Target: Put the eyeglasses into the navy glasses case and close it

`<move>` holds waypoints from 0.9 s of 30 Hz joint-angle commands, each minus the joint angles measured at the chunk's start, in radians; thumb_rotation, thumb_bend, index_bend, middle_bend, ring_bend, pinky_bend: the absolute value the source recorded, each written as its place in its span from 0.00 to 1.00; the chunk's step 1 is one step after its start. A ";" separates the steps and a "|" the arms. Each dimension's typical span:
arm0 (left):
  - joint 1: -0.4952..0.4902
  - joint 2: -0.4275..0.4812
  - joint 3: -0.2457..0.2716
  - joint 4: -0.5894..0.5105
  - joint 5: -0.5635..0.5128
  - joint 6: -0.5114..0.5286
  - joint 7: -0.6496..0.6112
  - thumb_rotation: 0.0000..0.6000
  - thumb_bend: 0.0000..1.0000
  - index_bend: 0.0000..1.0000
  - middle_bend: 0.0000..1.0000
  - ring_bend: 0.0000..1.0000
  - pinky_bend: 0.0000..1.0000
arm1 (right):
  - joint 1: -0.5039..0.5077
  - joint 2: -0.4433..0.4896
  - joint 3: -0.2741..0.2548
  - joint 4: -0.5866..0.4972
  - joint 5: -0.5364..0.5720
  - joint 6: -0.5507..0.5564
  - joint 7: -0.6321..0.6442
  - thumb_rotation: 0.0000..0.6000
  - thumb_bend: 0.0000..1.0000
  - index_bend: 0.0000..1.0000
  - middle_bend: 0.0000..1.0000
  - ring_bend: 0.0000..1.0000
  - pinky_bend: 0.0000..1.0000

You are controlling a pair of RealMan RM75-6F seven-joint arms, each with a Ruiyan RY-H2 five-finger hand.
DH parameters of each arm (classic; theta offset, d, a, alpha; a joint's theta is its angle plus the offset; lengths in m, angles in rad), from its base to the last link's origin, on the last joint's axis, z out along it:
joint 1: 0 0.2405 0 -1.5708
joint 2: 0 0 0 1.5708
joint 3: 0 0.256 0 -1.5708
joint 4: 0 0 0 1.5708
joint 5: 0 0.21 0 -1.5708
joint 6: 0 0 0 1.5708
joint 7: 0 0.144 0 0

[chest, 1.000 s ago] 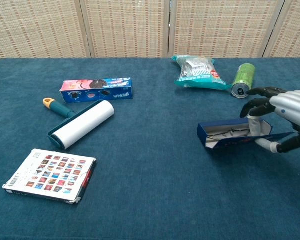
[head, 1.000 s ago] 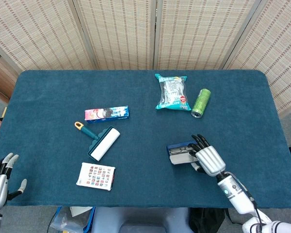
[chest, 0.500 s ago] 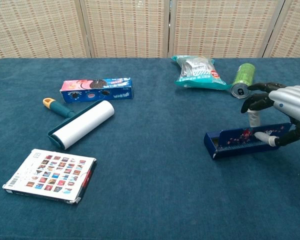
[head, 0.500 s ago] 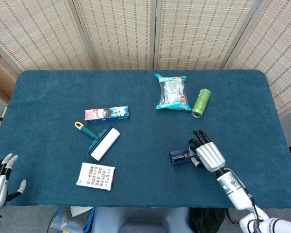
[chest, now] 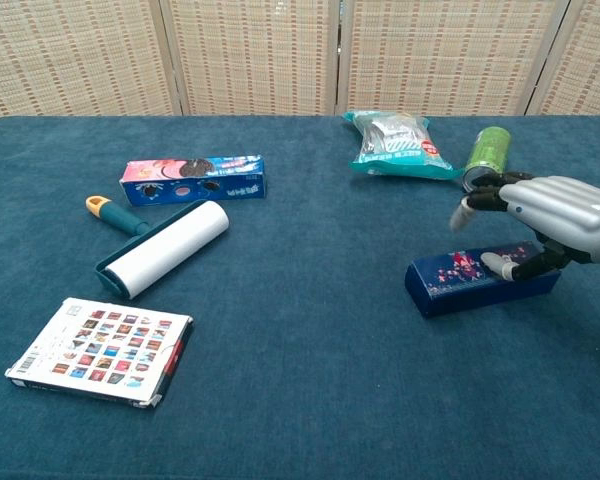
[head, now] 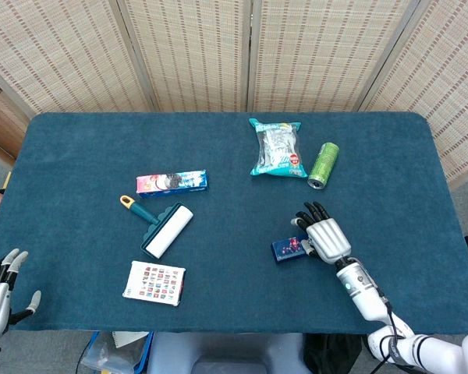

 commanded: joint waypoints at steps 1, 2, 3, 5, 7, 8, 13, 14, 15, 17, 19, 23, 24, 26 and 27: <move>0.000 0.000 0.000 0.000 -0.001 -0.001 -0.001 1.00 0.35 0.10 0.05 0.07 0.00 | 0.007 -0.008 0.009 0.010 0.008 -0.008 -0.002 1.00 0.40 0.08 0.16 0.02 0.03; 0.000 0.001 0.001 0.000 -0.001 -0.002 -0.001 1.00 0.35 0.10 0.05 0.07 0.00 | 0.010 -0.010 0.011 0.013 0.011 -0.011 -0.001 1.00 0.40 0.07 0.15 0.02 0.03; 0.000 0.001 0.001 0.000 -0.002 -0.003 -0.001 1.00 0.35 0.10 0.05 0.07 0.00 | 0.013 -0.011 0.013 0.014 0.012 -0.013 0.000 1.00 0.39 0.06 0.15 0.02 0.03; 0.001 0.001 0.002 0.000 -0.003 -0.004 -0.002 1.00 0.35 0.10 0.05 0.07 0.00 | 0.017 -0.014 0.016 0.017 0.015 -0.017 -0.002 1.00 0.38 0.05 0.14 0.02 0.03; 0.000 0.001 0.001 0.001 -0.003 -0.005 -0.002 1.00 0.35 0.10 0.05 0.07 0.00 | 0.020 -0.014 0.018 0.016 0.018 -0.022 -0.006 1.00 0.38 0.05 0.14 0.02 0.03; 0.000 0.000 0.001 0.001 -0.002 -0.004 -0.003 1.00 0.35 0.10 0.05 0.07 0.00 | 0.021 -0.010 0.019 0.008 0.017 -0.021 0.003 1.00 0.38 0.05 0.14 0.02 0.03; 0.000 0.002 0.000 0.001 -0.003 -0.003 -0.003 1.00 0.35 0.10 0.05 0.07 0.00 | 0.003 0.048 0.006 -0.075 -0.008 0.012 0.047 1.00 0.38 0.05 0.14 0.02 0.03; 0.000 0.002 -0.001 0.001 -0.004 -0.004 -0.003 1.00 0.35 0.10 0.05 0.07 0.00 | -0.005 0.071 -0.004 -0.102 -0.017 0.021 0.043 1.00 0.38 0.05 0.14 0.02 0.03; 0.000 0.002 -0.001 0.001 -0.004 -0.003 -0.003 1.00 0.35 0.10 0.05 0.07 0.00 | -0.011 0.088 -0.011 -0.122 -0.022 0.027 0.037 1.00 0.37 0.05 0.14 0.02 0.03; -0.001 0.002 0.000 0.000 -0.002 -0.004 -0.001 1.00 0.35 0.10 0.05 0.07 0.00 | -0.025 0.127 -0.028 -0.171 -0.028 0.033 0.022 1.00 0.34 0.05 0.14 0.02 0.03; -0.002 0.001 0.000 -0.002 0.000 -0.005 0.001 1.00 0.35 0.10 0.05 0.07 0.00 | -0.034 0.155 -0.040 -0.206 -0.028 0.032 0.006 1.00 0.30 0.05 0.14 0.02 0.03; -0.003 0.001 0.001 -0.007 0.006 -0.003 0.007 1.00 0.35 0.10 0.05 0.07 0.00 | -0.036 0.183 -0.048 -0.243 -0.004 0.004 -0.043 1.00 0.25 0.05 0.14 0.02 0.03; -0.003 0.002 0.002 -0.009 0.007 -0.002 0.008 1.00 0.35 0.10 0.05 0.07 0.00 | -0.033 0.183 -0.046 -0.244 0.004 -0.007 -0.053 1.00 0.25 0.05 0.14 0.01 0.03; -0.002 0.005 0.003 -0.014 0.008 0.000 0.011 1.00 0.35 0.10 0.05 0.07 0.00 | -0.022 0.177 -0.040 -0.239 0.023 -0.033 -0.077 1.00 0.24 0.06 0.14 0.01 0.03; -0.001 0.006 0.003 -0.016 0.007 0.001 0.012 1.00 0.35 0.10 0.05 0.07 0.00 | -0.016 0.175 -0.038 -0.236 0.034 -0.048 -0.090 1.00 0.24 0.06 0.13 0.01 0.03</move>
